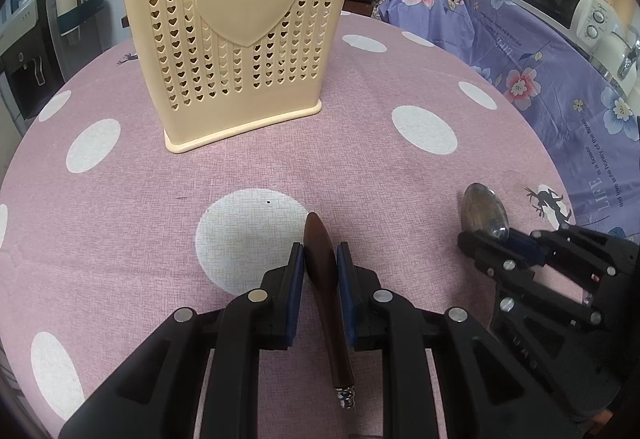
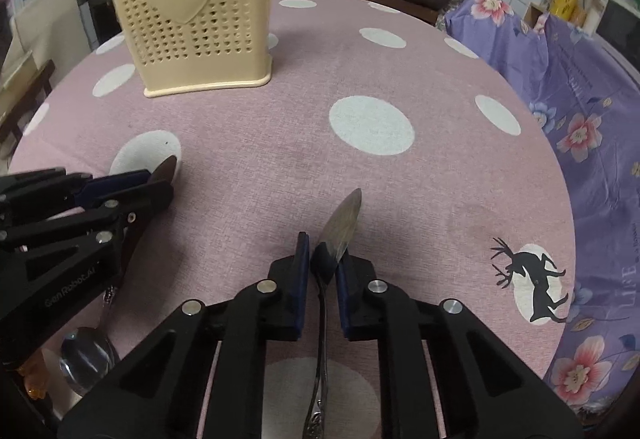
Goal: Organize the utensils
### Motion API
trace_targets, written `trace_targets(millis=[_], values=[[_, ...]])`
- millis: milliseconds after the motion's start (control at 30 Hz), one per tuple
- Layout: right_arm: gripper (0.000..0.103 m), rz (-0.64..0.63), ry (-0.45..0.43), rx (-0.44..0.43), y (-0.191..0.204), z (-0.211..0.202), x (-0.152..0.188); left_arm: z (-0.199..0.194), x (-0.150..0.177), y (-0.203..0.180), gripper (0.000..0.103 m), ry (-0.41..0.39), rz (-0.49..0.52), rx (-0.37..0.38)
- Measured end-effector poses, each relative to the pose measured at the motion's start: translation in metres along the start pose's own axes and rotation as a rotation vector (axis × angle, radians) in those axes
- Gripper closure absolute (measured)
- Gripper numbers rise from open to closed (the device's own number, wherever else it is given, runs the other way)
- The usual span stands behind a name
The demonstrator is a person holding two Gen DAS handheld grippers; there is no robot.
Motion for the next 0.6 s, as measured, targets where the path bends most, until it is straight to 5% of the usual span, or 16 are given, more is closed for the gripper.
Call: trace_targets(millis=[267,333,467,600], values=[[0.095,-0.094,-0.012,0.090,0.017,-0.003,0.005,0.000,0.000,0.001,0.085,0.001,-0.006,0.009],[0.094,-0.031,-0.010,0.000,0.010,-0.004,0.004,0.000,0.000,0.001,0.085,0.001,-0.007,0.011],[0.059,0.076,-0.003,-0.186,-0.001,-0.005,0.006,0.000,0.000,0.001,0.085,0.001,-0.008,0.011],[0.057,0.110,-0.017,-0.223,-0.005,-0.009,0.009,0.000,0.000,0.002,0.085,0.002,-0.011,0.016]])
Point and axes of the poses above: each gripper's, at about its wrist camera, not at the fingertips, and z roughly the way its jaws point, y to its left, x to its underside, the point moved 2 cm from there along z, roughly the way its jaws point, and after that the axes turned 3 degrees about -z, right-handed, at the moved point
